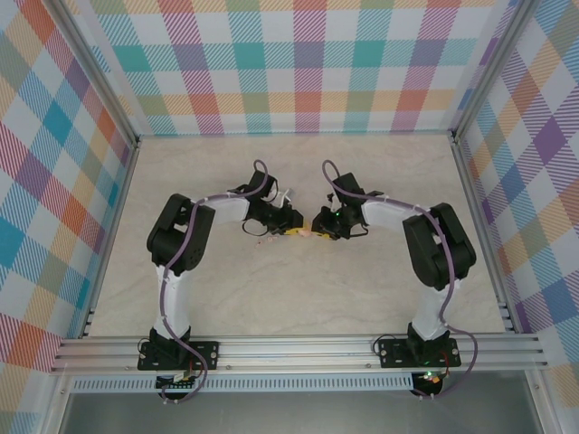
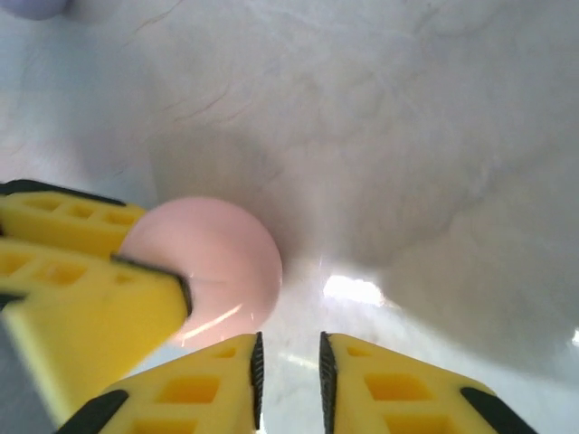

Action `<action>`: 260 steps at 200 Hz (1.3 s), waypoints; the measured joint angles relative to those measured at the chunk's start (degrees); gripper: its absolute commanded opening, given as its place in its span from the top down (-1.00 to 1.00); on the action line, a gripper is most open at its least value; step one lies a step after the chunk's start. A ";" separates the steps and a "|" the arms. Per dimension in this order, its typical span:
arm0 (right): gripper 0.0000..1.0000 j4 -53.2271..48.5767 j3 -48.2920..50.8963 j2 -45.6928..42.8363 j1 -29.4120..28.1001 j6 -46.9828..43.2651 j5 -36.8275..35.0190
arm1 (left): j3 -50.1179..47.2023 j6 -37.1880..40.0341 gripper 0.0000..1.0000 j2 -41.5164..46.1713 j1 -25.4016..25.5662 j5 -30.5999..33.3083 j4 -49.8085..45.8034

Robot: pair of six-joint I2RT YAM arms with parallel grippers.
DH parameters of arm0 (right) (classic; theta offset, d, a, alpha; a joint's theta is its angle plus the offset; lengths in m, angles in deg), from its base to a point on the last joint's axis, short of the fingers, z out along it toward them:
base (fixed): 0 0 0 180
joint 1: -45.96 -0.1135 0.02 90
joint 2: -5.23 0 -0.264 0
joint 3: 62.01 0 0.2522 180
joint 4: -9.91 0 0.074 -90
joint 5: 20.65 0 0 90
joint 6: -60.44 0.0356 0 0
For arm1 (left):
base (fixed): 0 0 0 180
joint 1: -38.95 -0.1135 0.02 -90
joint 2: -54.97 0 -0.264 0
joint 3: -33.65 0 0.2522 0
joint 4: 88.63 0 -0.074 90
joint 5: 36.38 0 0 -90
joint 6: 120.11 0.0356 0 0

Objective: Insert wireless bluetooth earbuds into charging case

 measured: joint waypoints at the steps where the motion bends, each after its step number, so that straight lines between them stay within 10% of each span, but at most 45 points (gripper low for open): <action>1: 0.40 0.00 0.11 -0.24 0.07 0.02 0.02 | -0.20 0.00 0.64 0.28 -0.02 0.11 0.13; 76: 0.04 5.86 5.31 -22.69 9.86 -6.32 15.21 | -8.26 -0.46 0.68 20.76 -1.36 1.42 12.74; 260: -0.18 7.65 -3.78 -34.18 4.26 -14.45 32.33 | -9.92 4.61 0.68 42.75 4.48 -6.36 18.08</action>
